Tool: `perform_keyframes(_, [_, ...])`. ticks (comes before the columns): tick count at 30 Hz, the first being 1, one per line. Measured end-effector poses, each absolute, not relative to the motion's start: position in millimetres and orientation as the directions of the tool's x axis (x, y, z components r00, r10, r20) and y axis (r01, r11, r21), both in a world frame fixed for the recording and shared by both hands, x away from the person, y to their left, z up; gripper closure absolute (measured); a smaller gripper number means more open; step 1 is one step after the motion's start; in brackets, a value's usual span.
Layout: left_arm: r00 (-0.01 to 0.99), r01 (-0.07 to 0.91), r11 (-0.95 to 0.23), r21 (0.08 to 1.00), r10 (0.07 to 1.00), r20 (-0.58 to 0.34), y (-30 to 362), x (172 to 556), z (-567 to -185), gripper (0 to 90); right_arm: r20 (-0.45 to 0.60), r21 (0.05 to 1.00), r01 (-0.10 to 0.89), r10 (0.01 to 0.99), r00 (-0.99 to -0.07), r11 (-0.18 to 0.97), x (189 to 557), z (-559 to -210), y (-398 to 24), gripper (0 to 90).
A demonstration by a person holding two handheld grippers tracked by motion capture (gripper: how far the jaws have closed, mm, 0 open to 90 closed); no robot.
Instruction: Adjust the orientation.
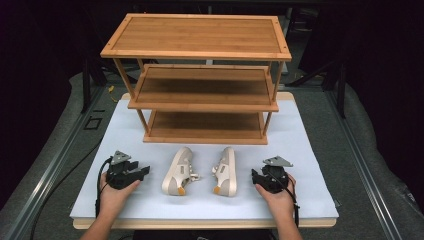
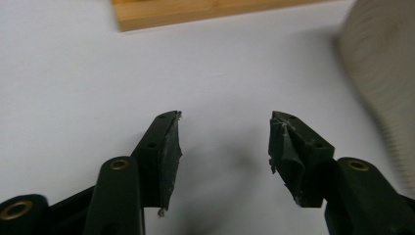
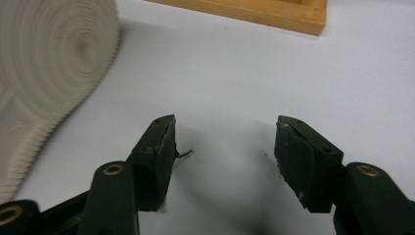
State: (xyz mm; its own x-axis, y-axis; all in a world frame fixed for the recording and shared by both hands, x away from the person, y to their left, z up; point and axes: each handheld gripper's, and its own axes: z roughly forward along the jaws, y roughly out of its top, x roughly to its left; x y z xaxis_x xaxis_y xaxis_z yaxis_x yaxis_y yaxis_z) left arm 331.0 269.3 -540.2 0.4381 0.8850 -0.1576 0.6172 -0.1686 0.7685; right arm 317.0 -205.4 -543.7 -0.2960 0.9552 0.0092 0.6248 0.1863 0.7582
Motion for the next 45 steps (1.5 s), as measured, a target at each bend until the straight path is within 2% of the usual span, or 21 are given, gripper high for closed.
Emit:
perform_keyframes(2, [0.461,0.607,-0.162,0.778,0.870,-0.178,266.9,326.8,-536.6,48.5,0.010,0.769,0.609,0.950,-0.314,0.193,313.9,-539.9,-203.1,42.5])
perform_keyframes(10, [0.515,0.562,-0.228,0.795,0.849,-0.121,257.8,313.6,-524.7,60.6,-0.015,0.794,0.571,0.945,-0.325,0.209,299.7,-527.6,-194.0,53.4])
perform_keyframes(13, [0.536,0.554,-0.253,0.793,0.837,-0.108,254.0,309.2,-521.0,67.3,0.011,0.800,0.564,0.935,-0.355,0.204,295.9,-524.1,-193.2,58.1])
perform_keyframes(17, [0.561,0.545,-0.267,0.795,0.820,-0.110,248.7,303.1,-517.1,71.2,0.036,0.805,0.566,0.937,-0.348,0.180,291.9,-519.7,-193.4,62.9])
perform_keyframes(20, [0.569,0.542,-0.261,0.799,0.813,-0.120,245.6,300.1,-514.9,73.4,0.058,0.808,0.566,0.935,-0.350,0.162,291.5,-518.8,-193.7,63.6])
perform_keyframes(29, [0.611,0.521,-0.277,0.807,0.781,-0.126,233.7,293.7,-507.5,88.6,0.045,0.816,0.550,0.929,-0.367,0.178,289.4,-518.4,-191.8,67.4])
perform_keyframes(45, [0.669,0.475,-0.327,0.817,0.737,-0.094,209.9,282.6,-501.3,90.0,0.084,0.817,0.561,0.934,-0.348,0.135,289.7,-518.4,-195.1,64.9])
